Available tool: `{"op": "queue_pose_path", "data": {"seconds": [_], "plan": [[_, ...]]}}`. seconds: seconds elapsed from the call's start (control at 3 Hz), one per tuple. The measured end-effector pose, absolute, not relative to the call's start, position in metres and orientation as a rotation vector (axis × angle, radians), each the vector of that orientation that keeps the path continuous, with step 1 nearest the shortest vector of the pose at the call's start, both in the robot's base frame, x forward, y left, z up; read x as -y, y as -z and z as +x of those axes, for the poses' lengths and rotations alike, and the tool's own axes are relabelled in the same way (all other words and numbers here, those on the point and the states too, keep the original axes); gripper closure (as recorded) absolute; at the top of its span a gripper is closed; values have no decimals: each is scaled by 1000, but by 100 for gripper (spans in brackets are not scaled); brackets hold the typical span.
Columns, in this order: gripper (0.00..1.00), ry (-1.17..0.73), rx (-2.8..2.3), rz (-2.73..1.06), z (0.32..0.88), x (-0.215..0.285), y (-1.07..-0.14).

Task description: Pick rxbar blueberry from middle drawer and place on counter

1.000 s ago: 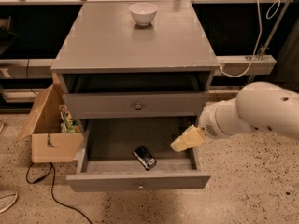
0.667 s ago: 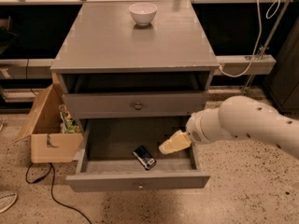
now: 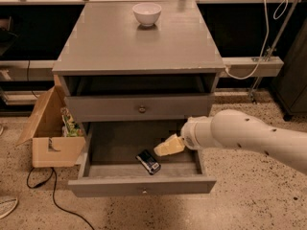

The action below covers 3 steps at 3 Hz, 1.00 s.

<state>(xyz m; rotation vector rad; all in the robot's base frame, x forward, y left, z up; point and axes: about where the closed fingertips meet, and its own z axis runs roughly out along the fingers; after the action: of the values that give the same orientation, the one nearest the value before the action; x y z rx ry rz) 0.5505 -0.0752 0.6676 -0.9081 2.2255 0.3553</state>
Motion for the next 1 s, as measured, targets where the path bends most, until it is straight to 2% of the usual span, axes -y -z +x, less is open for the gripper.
{"op": "queue_pose_path", "data": {"seconds": [0.67,1.0], "plan": [[0,-320,-2336,-847,581,50,-551],[0,-327,-2372,-827,602,22,-494]]}}
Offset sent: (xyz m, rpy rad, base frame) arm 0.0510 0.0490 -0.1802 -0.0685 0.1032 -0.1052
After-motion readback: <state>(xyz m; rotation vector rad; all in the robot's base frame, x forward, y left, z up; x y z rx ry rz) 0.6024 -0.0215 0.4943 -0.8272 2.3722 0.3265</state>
